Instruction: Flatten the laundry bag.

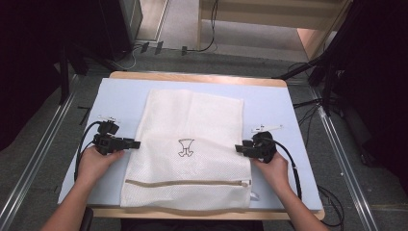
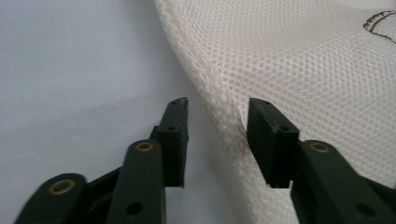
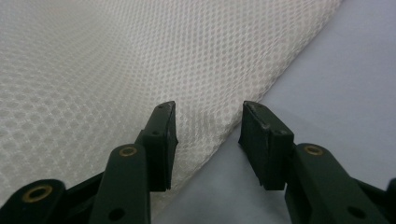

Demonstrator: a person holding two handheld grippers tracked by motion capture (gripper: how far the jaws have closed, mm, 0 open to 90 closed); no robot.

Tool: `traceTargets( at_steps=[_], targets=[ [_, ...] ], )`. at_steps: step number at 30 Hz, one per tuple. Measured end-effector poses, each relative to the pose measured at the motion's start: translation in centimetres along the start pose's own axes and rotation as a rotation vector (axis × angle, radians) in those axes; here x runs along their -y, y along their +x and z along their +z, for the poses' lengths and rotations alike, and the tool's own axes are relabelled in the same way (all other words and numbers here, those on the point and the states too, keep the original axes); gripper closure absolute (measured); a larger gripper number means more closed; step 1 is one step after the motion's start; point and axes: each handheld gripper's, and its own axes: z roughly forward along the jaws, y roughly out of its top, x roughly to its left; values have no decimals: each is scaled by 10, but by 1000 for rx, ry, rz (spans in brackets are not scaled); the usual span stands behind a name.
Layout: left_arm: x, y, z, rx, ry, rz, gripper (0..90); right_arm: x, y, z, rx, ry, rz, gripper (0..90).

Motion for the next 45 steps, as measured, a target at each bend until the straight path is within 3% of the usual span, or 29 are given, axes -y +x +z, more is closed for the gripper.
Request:
traceTargets(
  at_steps=[2,5,6,7,9,11,15,18,22,27,32,37,41,45],
  targets=[
    [-1,0,3,18,15,-2,698,2,4,0,22,-5,-27,592],
    [-3,-1,8,34,36,-2,789,2,7,1,45,0,-50,735],
    [-3,-1,8,34,36,-2,810,2,7,1,45,0,-50,735],
    [-4,-1,9,41,47,0,831,1,6,2,23,4,-32,835],
    [-4,-2,8,43,39,2,843,-1,3,2,-1,15,17,863],
    [-5,-3,6,44,35,7,848,-4,0,2,-10,20,25,872],
    [-9,-7,5,43,12,16,850,-12,-3,-2,31,-5,-7,875],
    [-13,-13,3,41,-21,23,849,-21,-11,-4,26,-46,22,874],
    [-19,-14,5,26,-36,38,849,-31,-20,-2,46,-60,43,875],
    [-33,0,14,24,-72,-11,849,-47,-34,7,67,-79,47,874],
    [-45,7,19,-6,-91,-10,849,-61,-48,22,67,-75,82,874],
    [-56,15,26,-17,-105,-7,845,-71,-54,32,103,-67,74,872],
    [-58,19,29,-4,-116,-9,775,-73,-59,37,94,-80,111,826],
    [-51,20,18,36,-110,-18,517,-71,-57,28,93,-77,104,694]
  ],
)
